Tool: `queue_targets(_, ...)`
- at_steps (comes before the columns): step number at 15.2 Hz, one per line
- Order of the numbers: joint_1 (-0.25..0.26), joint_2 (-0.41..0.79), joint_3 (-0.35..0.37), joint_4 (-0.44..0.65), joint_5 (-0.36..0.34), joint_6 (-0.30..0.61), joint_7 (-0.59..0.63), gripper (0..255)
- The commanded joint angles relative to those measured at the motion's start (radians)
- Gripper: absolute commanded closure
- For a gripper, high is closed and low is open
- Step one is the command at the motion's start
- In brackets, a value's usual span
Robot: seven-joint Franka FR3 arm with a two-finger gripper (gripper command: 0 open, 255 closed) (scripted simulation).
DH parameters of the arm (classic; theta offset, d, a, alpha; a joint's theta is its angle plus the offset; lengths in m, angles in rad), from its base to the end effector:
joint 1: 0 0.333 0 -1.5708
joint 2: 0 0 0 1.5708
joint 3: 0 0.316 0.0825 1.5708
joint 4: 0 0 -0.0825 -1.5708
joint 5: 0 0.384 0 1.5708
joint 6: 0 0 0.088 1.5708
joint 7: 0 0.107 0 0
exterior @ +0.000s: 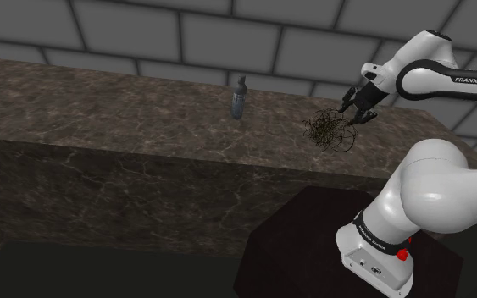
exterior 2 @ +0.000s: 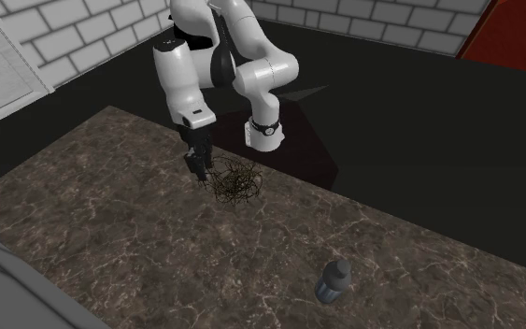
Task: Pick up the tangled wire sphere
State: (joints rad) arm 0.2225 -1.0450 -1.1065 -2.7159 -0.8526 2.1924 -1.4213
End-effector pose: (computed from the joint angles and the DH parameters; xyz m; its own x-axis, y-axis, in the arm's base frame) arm 0.2474 -0.2773 0.3819 0.3352 0.9328 0.1327 0.8848 -0.3601 0.2957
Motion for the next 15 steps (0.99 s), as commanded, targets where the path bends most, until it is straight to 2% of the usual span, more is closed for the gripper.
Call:
queue_targets(1,0.000,0.001,-0.003,-0.002,-0.003,0.003,0.000,255)
queue_targets(9,-0.001,0.000,-0.002,0.000,-0.001,0.001,-0.001,255)
queue_targets(15,-0.003,-0.030,0.076,0.042,0.060,-0.080,-0.006,255)
